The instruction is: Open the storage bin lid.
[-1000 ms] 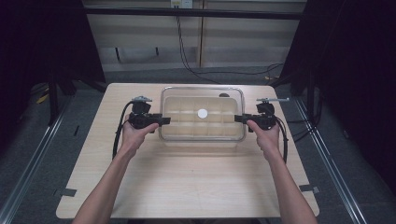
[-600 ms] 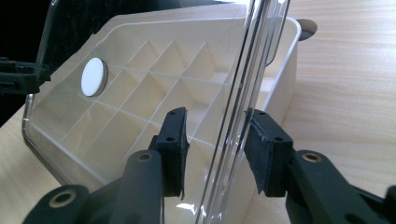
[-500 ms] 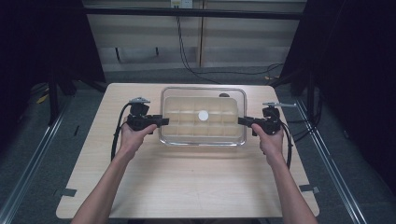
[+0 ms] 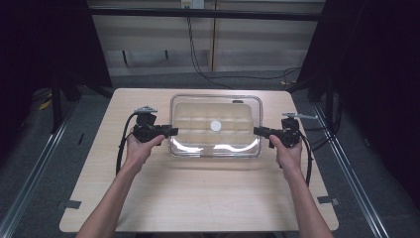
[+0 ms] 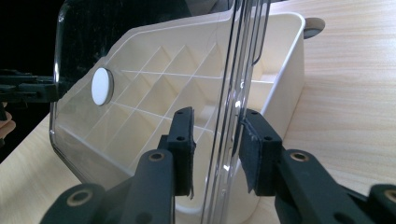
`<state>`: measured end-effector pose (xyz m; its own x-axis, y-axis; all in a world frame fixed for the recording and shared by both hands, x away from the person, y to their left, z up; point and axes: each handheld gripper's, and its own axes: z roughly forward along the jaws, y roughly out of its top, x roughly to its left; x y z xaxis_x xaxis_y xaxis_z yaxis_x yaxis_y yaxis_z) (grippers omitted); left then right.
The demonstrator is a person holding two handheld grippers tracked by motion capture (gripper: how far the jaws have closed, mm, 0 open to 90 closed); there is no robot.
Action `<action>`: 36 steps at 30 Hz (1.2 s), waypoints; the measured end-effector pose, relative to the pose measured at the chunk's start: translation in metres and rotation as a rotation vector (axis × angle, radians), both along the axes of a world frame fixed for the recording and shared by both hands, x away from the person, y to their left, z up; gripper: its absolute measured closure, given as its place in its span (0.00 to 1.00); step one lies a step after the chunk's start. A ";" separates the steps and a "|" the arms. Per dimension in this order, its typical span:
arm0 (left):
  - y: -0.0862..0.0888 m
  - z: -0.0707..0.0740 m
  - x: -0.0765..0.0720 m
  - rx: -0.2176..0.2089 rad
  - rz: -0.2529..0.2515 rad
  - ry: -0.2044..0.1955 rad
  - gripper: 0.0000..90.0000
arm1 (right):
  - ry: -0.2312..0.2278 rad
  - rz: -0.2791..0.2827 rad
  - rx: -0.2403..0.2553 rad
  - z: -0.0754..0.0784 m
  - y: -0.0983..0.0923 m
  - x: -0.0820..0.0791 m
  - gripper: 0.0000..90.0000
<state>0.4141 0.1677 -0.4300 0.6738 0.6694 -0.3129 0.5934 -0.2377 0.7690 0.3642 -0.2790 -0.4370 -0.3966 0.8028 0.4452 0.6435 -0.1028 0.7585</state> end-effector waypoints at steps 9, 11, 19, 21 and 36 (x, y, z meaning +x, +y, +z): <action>0.001 0.003 -0.004 0.003 0.001 -0.019 0.72 | -0.022 0.017 -0.008 0.007 -0.002 -0.003 0.78; 0.002 0.004 -0.005 -0.002 -0.002 -0.020 0.73 | -0.026 0.019 0.001 0.008 -0.003 -0.003 0.79; 0.004 0.005 -0.008 -0.014 -0.005 -0.028 0.78 | -0.036 0.017 0.016 0.008 -0.005 -0.007 0.81; 0.004 0.005 -0.009 -0.019 -0.002 -0.024 0.78 | -0.039 0.018 0.022 0.008 -0.005 -0.007 0.81; 0.006 0.000 -0.016 -0.025 -0.009 -0.030 0.80 | -0.041 0.016 0.013 0.007 -0.004 -0.013 0.81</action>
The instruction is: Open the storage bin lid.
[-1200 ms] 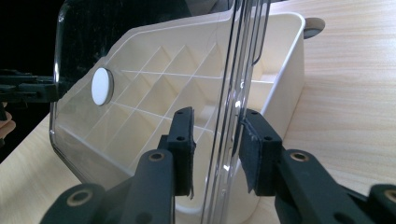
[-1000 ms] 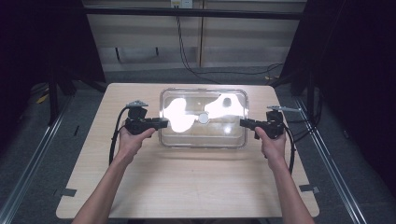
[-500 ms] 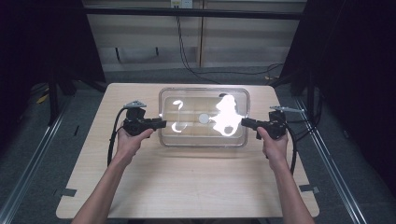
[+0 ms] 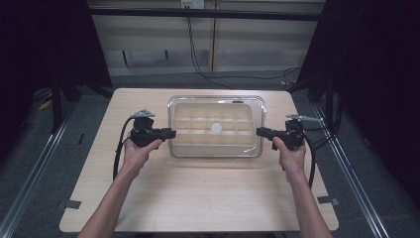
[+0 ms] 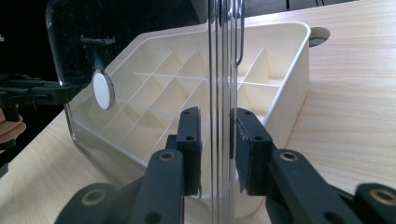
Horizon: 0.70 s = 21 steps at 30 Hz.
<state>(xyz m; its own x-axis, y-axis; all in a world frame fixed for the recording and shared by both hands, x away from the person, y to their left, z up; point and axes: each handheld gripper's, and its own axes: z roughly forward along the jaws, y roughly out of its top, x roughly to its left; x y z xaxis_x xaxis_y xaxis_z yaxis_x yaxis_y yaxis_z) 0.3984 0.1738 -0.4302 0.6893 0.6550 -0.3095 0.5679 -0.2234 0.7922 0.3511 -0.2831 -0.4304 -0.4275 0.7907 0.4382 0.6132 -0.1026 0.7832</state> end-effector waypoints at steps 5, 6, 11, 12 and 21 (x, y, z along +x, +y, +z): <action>0.002 -0.005 -0.003 -0.003 -0.004 0.002 0.80 | 0.008 0.003 0.009 -0.001 0.001 -0.001 0.82; 0.002 -0.005 -0.003 -0.003 -0.004 0.002 0.80 | 0.008 0.003 0.009 -0.001 0.001 -0.001 0.82; 0.006 -0.005 -0.005 0.002 -0.002 -0.004 0.80 | -0.003 0.009 0.027 0.001 0.003 -0.004 0.82; 0.007 -0.005 -0.006 -0.002 0.002 -0.004 0.80 | -0.003 0.009 0.027 0.001 0.003 -0.004 0.82; 0.008 -0.004 -0.010 0.001 -0.012 -0.007 0.80 | -0.025 0.013 0.040 0.006 0.004 -0.010 0.83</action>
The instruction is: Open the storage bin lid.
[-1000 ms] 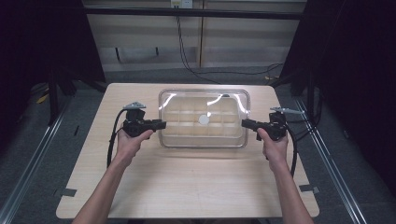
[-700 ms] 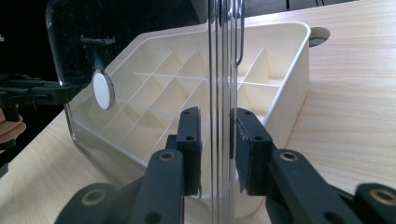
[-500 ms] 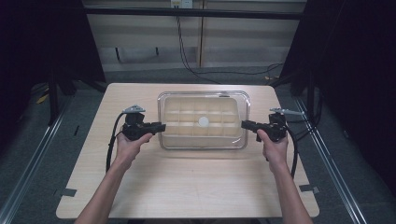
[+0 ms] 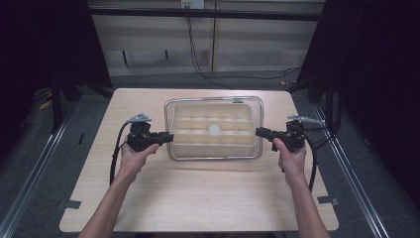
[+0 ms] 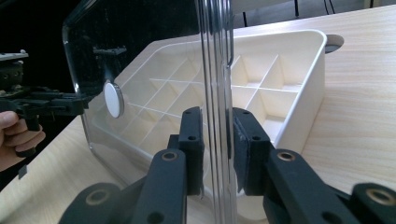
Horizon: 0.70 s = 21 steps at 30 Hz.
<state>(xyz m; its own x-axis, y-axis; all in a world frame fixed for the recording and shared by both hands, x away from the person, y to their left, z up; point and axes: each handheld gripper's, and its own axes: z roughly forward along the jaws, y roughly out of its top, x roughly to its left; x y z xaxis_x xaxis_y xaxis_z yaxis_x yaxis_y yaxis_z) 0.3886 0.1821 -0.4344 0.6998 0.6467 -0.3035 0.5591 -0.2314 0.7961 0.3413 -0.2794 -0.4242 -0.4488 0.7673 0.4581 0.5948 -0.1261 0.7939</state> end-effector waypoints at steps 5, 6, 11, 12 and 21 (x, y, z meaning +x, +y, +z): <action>0.000 0.001 -0.002 -0.003 -0.012 -0.004 0.81 | 0.007 0.006 -0.014 -0.004 -0.001 -0.001 0.83; -0.001 0.002 -0.003 -0.004 -0.011 -0.004 0.81 | 0.010 0.007 -0.029 -0.005 0.000 -0.002 0.82; 0.000 0.002 -0.006 -0.013 0.004 0.011 0.81 | 0.015 0.009 -0.041 -0.005 0.001 -0.003 0.82; 0.002 0.003 -0.008 -0.015 0.005 0.008 0.81 | 0.012 0.015 -0.044 -0.004 0.002 -0.004 0.82; 0.004 0.007 -0.013 -0.020 -0.002 -0.001 0.82 | 0.015 0.020 -0.046 0.000 0.004 -0.007 0.82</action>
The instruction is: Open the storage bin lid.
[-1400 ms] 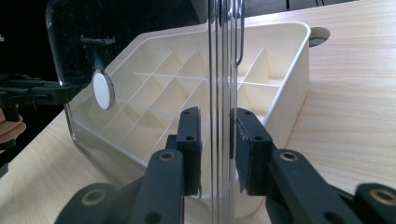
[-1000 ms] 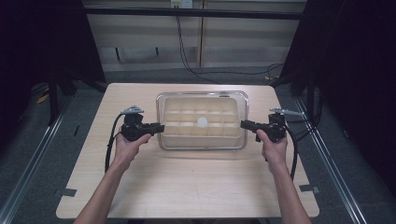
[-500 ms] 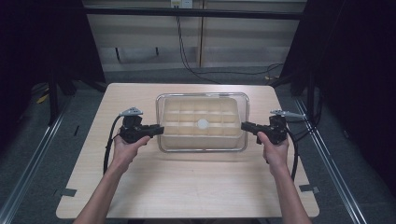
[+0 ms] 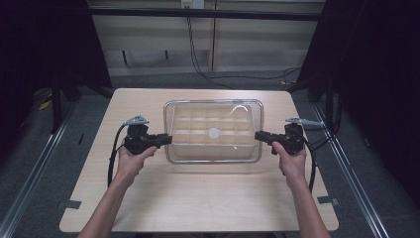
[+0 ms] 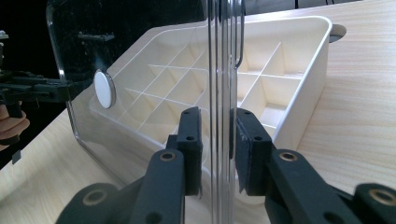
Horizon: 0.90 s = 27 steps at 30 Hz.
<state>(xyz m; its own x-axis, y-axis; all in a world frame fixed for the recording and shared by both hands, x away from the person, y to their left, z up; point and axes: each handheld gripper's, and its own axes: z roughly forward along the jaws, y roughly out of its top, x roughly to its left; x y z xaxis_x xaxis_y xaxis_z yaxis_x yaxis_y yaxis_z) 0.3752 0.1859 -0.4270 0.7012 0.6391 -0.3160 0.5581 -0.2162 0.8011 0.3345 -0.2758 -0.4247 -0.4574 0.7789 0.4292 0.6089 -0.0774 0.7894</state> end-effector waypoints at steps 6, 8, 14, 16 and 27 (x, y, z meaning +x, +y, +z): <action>-0.003 0.004 -0.004 0.014 -0.009 -0.007 0.82 | -0.013 0.001 -0.007 0.009 -0.003 -0.006 0.82; -0.003 0.005 -0.006 0.018 -0.017 -0.016 0.81 | -0.012 0.007 -0.005 0.009 -0.004 -0.009 0.82; -0.004 0.006 -0.012 0.033 -0.025 -0.018 0.81 | 0.005 0.007 -0.027 0.008 -0.002 -0.015 0.82; -0.002 0.008 -0.013 0.028 -0.027 -0.020 0.81 | 0.002 0.007 -0.027 0.009 -0.001 -0.016 0.82; 0.004 0.012 -0.016 0.043 -0.031 -0.021 0.82 | 0.004 0.034 -0.023 0.013 0.003 -0.022 0.83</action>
<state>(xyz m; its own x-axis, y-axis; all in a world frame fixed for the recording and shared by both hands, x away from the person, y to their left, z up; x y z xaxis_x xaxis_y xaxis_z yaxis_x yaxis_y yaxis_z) 0.3588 0.1902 -0.4151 0.7270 0.6296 -0.2739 0.5338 -0.2674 0.8022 0.3127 -0.2725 -0.4121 -0.4821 0.7728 0.4128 0.6139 -0.0382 0.7885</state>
